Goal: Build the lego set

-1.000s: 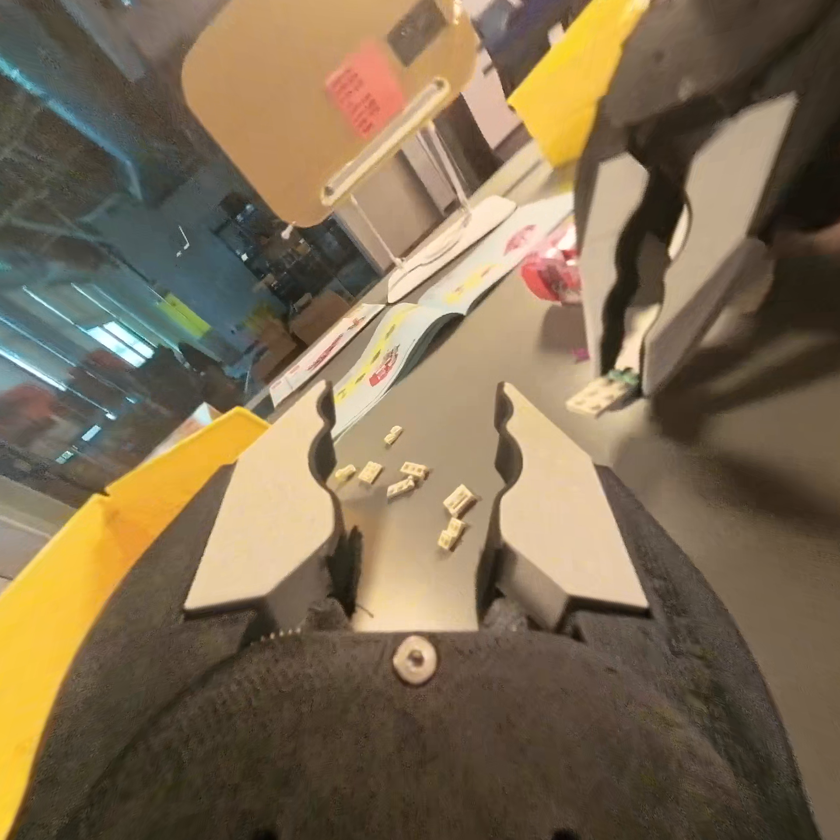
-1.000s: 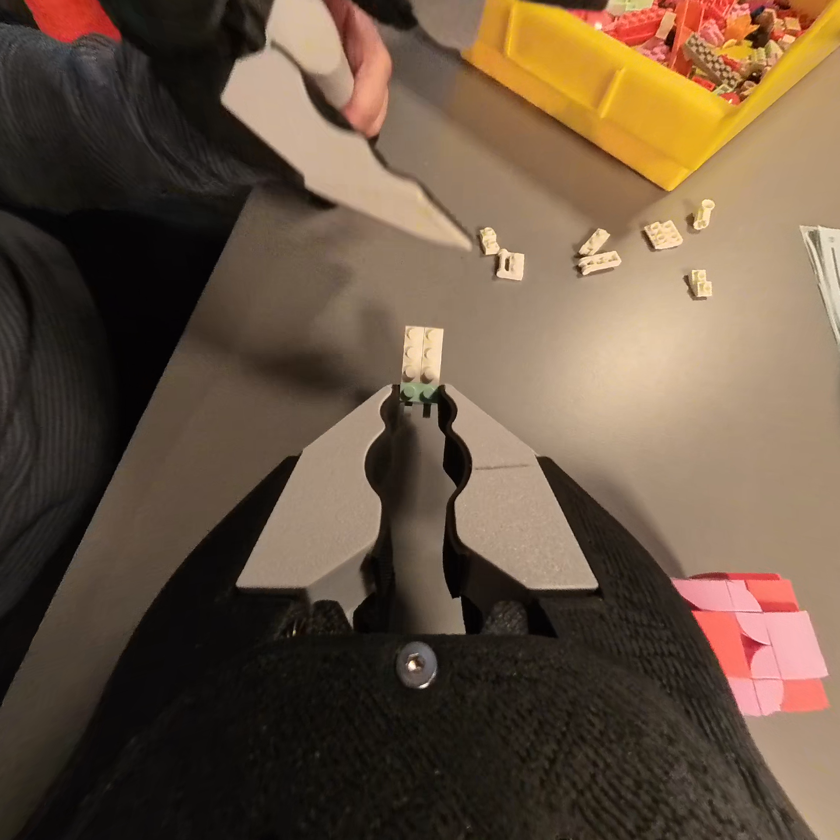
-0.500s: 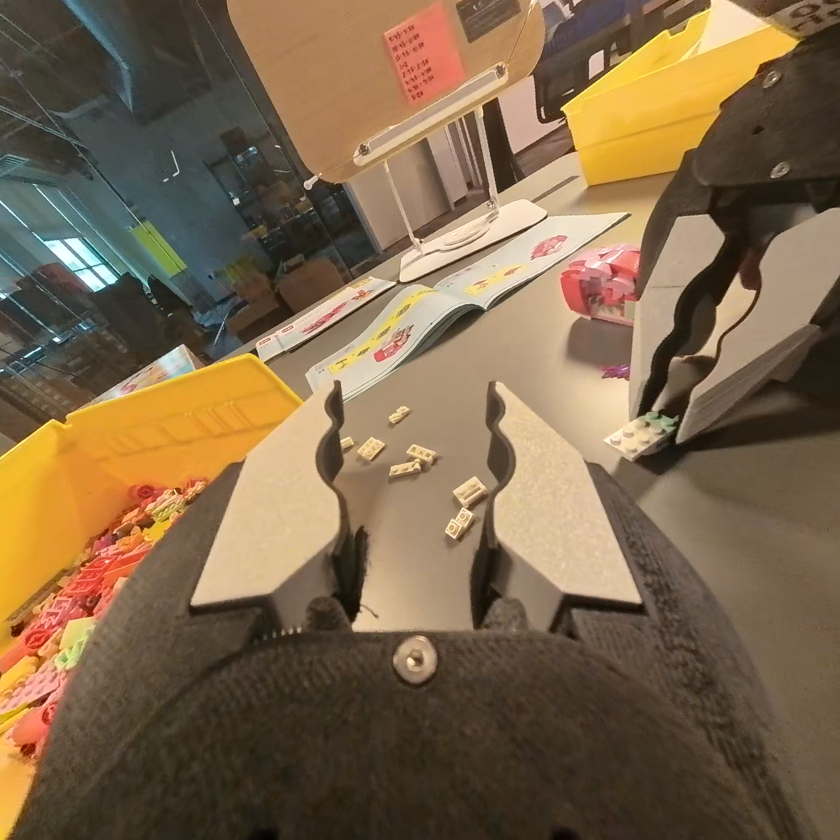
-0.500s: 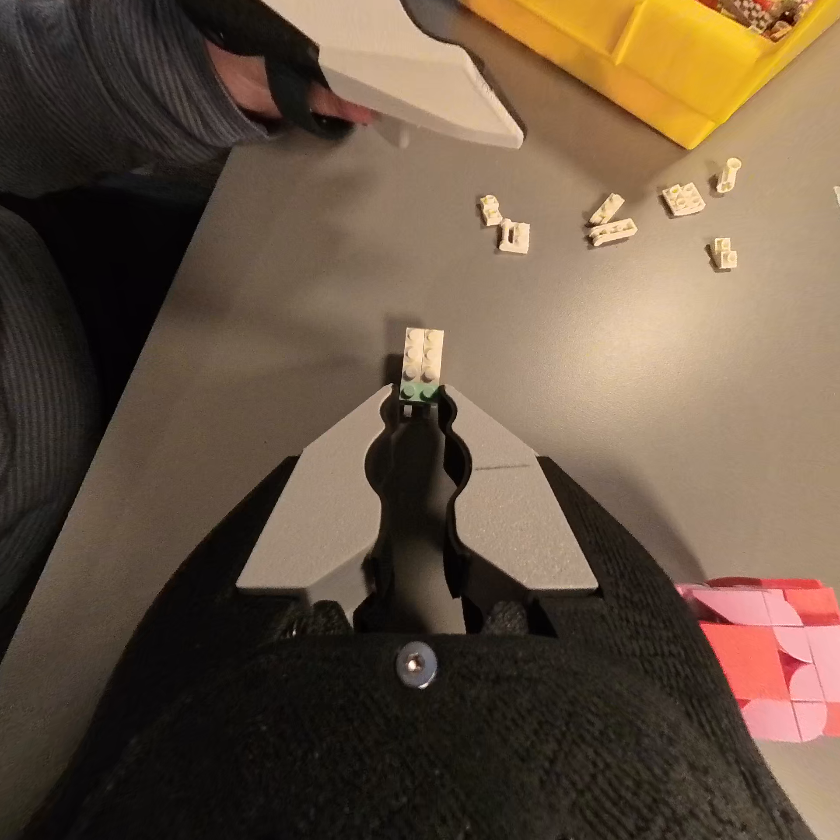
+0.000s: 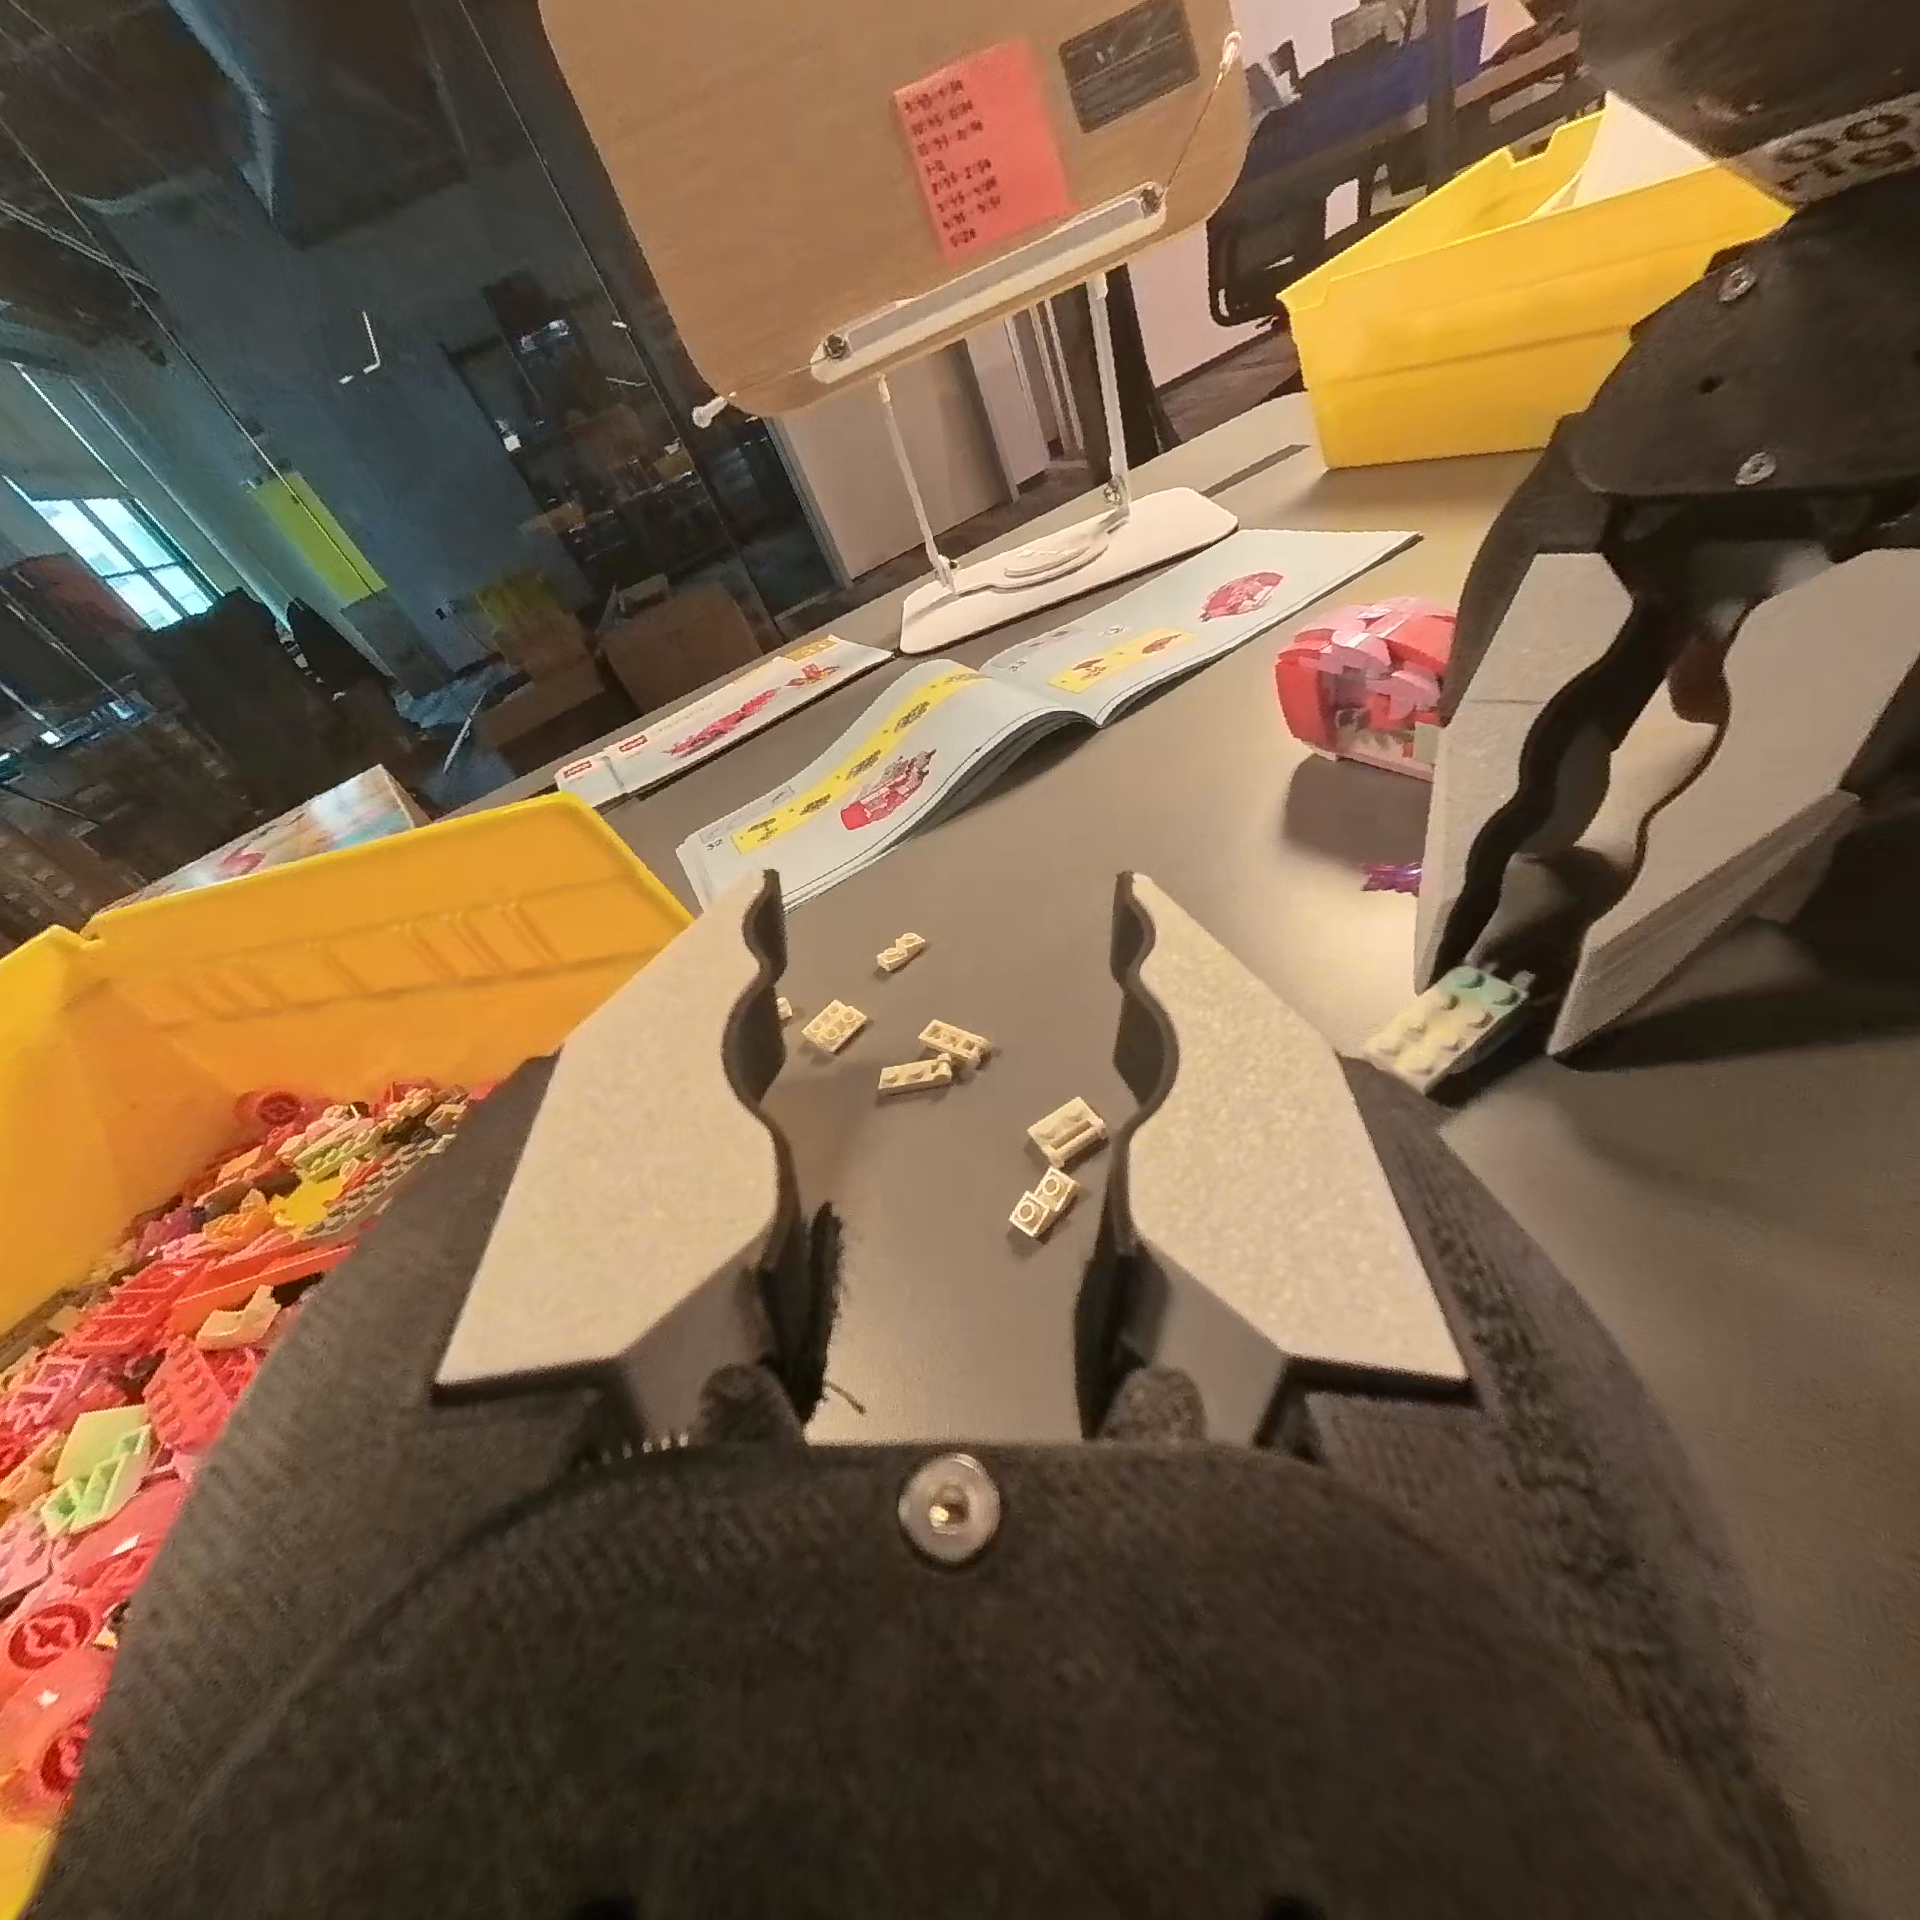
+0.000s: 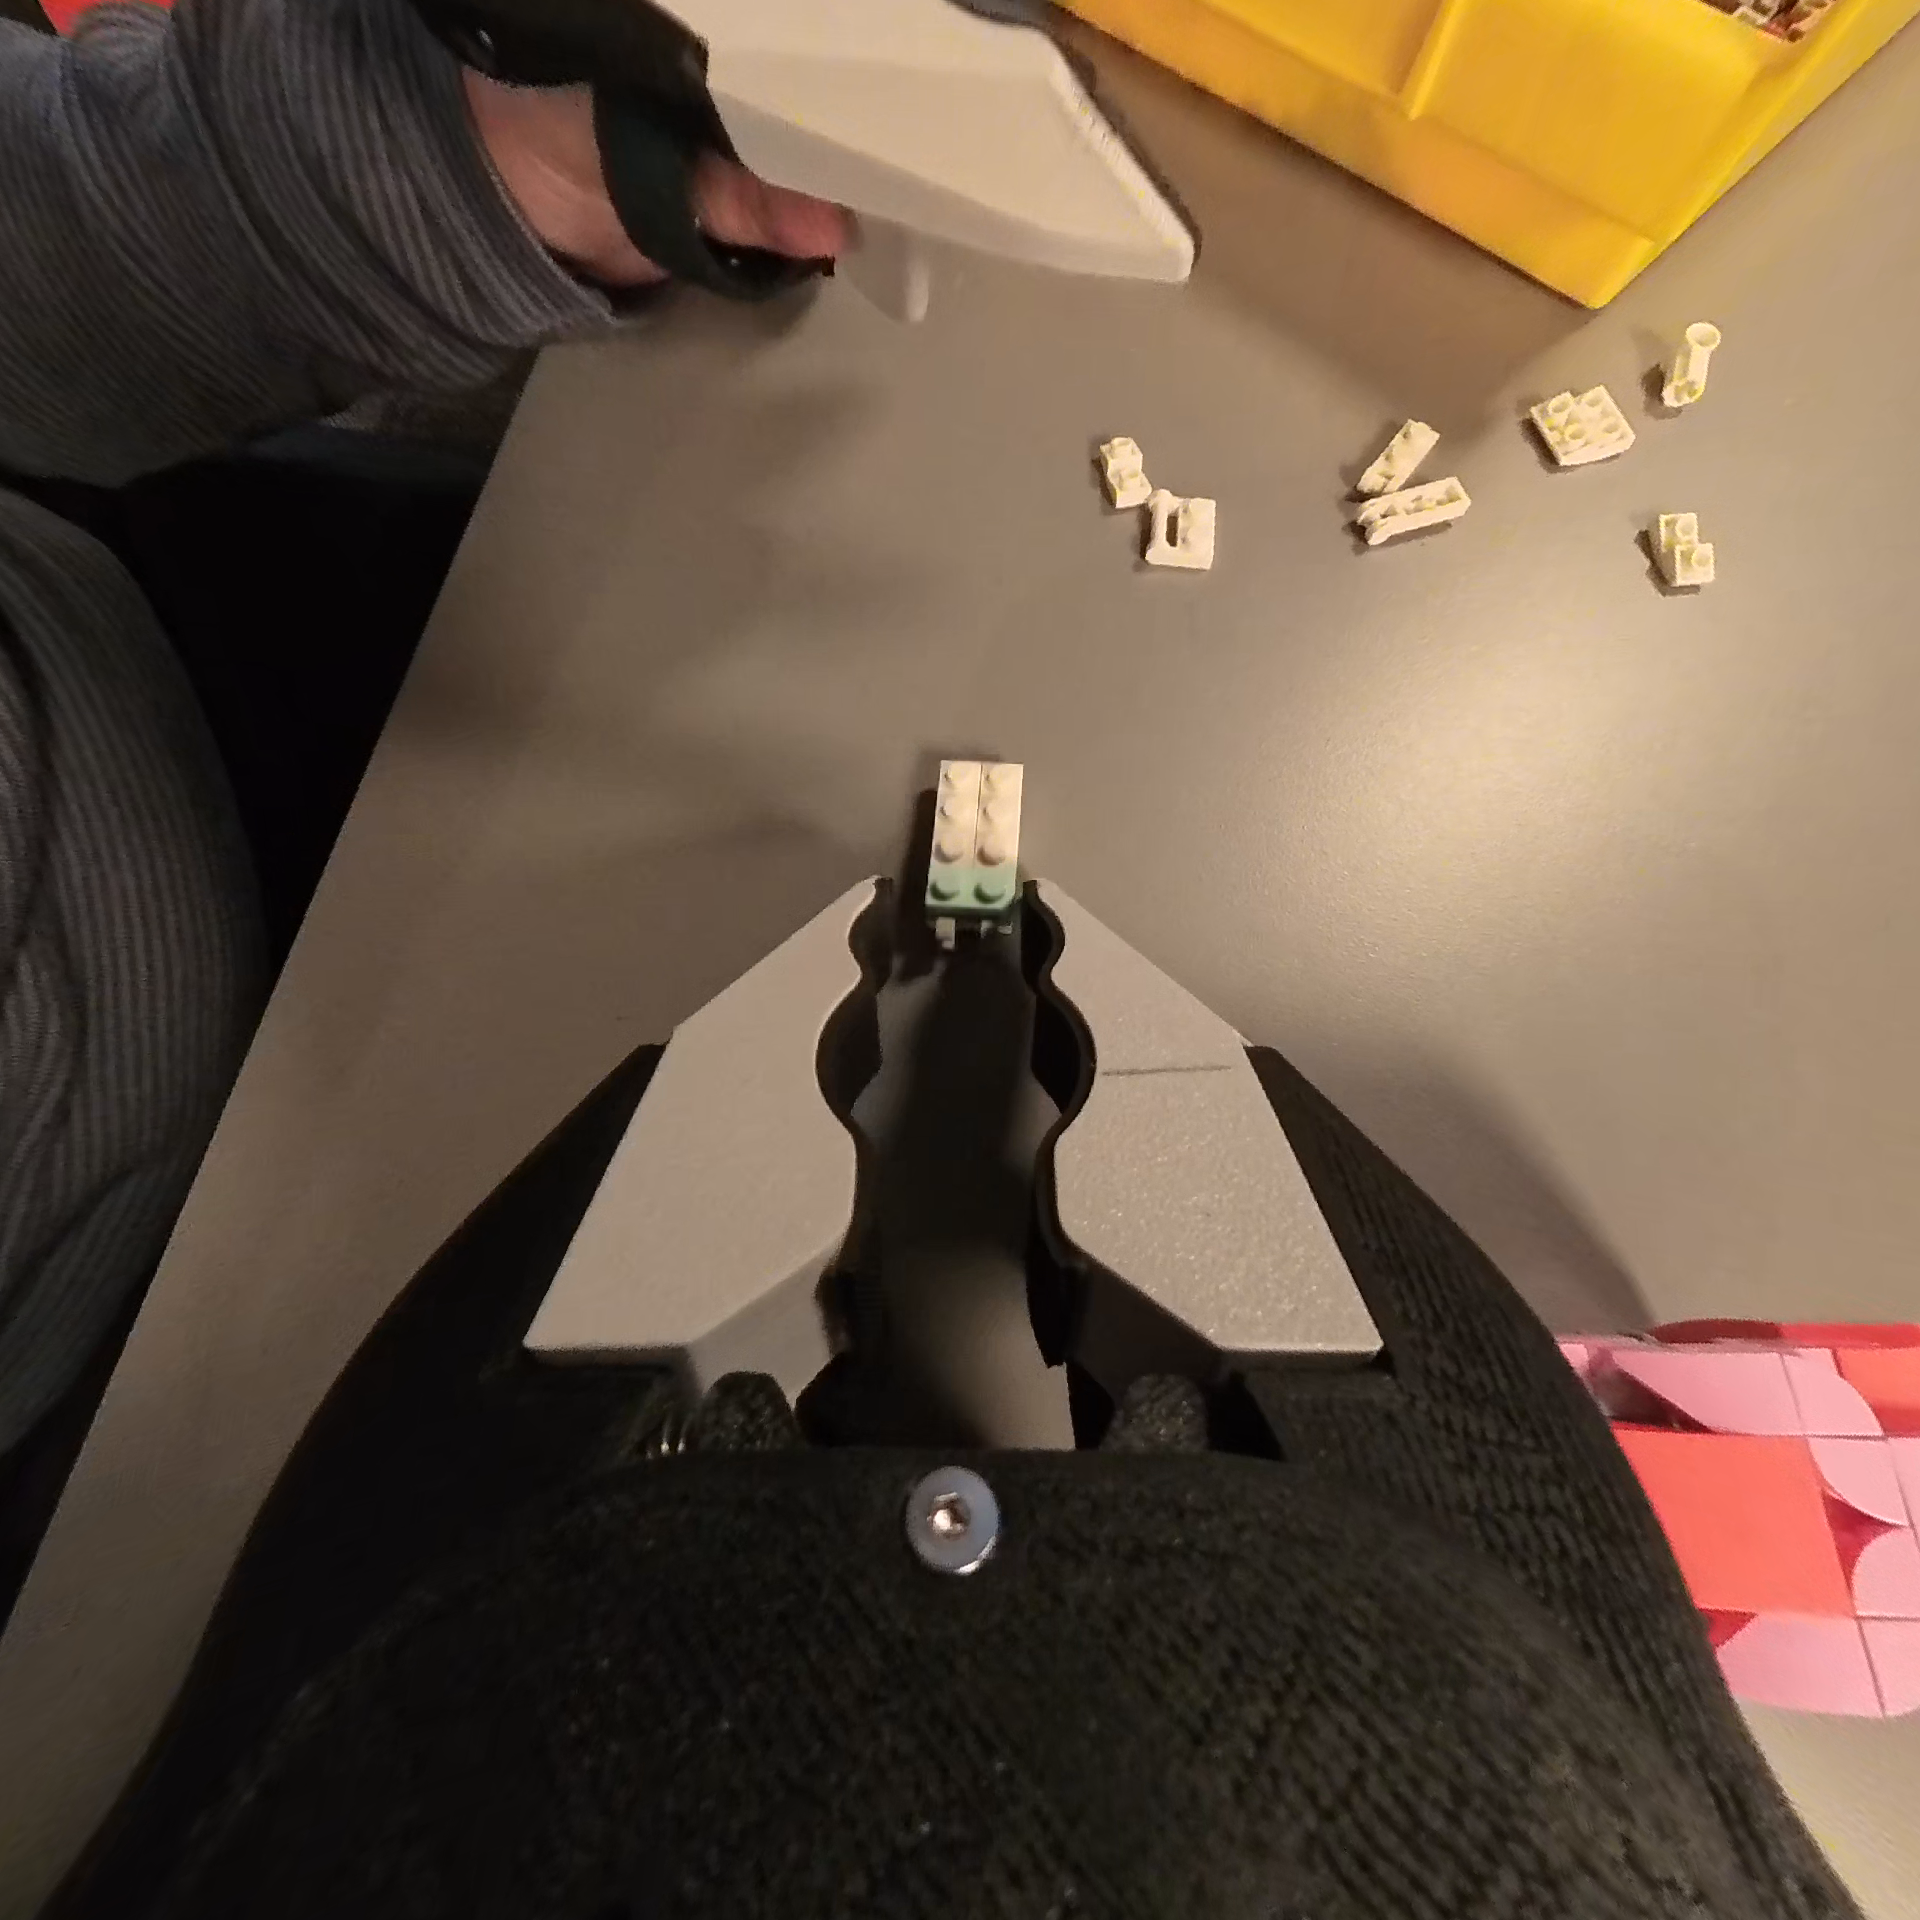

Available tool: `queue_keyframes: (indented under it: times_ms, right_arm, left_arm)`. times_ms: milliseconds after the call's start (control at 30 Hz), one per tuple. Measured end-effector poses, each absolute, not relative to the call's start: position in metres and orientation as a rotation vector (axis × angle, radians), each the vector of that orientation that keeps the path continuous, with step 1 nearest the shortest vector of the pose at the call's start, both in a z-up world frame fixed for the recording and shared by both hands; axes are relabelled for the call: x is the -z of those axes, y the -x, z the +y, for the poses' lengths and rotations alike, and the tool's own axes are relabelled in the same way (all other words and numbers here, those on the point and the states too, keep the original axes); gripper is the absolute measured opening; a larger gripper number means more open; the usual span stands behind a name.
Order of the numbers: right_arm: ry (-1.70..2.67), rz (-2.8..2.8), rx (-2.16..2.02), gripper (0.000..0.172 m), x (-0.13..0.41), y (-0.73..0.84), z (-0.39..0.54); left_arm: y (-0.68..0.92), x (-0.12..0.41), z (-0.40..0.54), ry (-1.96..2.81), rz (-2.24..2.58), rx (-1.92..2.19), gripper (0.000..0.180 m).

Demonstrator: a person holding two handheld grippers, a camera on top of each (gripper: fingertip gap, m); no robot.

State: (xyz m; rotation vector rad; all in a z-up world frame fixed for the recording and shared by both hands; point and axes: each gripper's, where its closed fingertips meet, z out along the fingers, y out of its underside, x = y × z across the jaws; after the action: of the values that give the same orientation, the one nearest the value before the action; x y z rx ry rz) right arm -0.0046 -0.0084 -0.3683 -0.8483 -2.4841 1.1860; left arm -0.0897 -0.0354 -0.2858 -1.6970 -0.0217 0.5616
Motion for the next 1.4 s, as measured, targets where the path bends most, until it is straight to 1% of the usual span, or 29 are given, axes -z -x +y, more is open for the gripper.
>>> queue_keyframes:
  times_ms: [267, 333, 533, 700, 867, 1000, 1167, 1400]
  right_arm:
    - [0.845, -2.485, -1.192, 0.022, 0.368, 0.005, -0.01]
    - [0.835, -2.486, -1.185, 0.016, 0.369, 0.004, -0.01]
    - [0.743, -2.533, -1.18, 0.016, 0.368, -0.004, -0.013]
    - [0.616, -2.458, -1.228, 0.015, 0.348, -0.007, -0.008]
    - [0.601, -2.072, -1.257, 0.015, 0.292, 0.009, 0.038]
    - [0.676, -1.793, -1.206, 0.015, 0.264, 0.012, 0.097]
    - [0.749, -1.591, -1.166, 0.014, 0.254, 0.006, 0.145]
    - [0.786, -1.534, -1.125, 0.015, 0.262, 0.009, 0.161]
  left_arm:
    - [0.089, 0.285, -0.036, 1.691, -0.022, -0.548, 0.062]
    - [0.089, 0.285, -0.036, 1.689, -0.024, -0.546, 0.062]
    - [0.089, 0.284, -0.037, 1.684, -0.027, -0.541, 0.061]
    - [0.089, 0.284, -0.037, 1.684, -0.026, -0.541, 0.06]
    - [0.089, 0.284, -0.037, 1.682, -0.023, -0.539, 0.06]
    - [0.089, 0.284, -0.037, 1.682, -0.022, -0.539, 0.06]
    - [0.089, 0.284, -0.037, 1.68, -0.024, -0.538, 0.059]
    - [0.089, 0.284, -0.037, 1.68, -0.026, -0.537, 0.059]
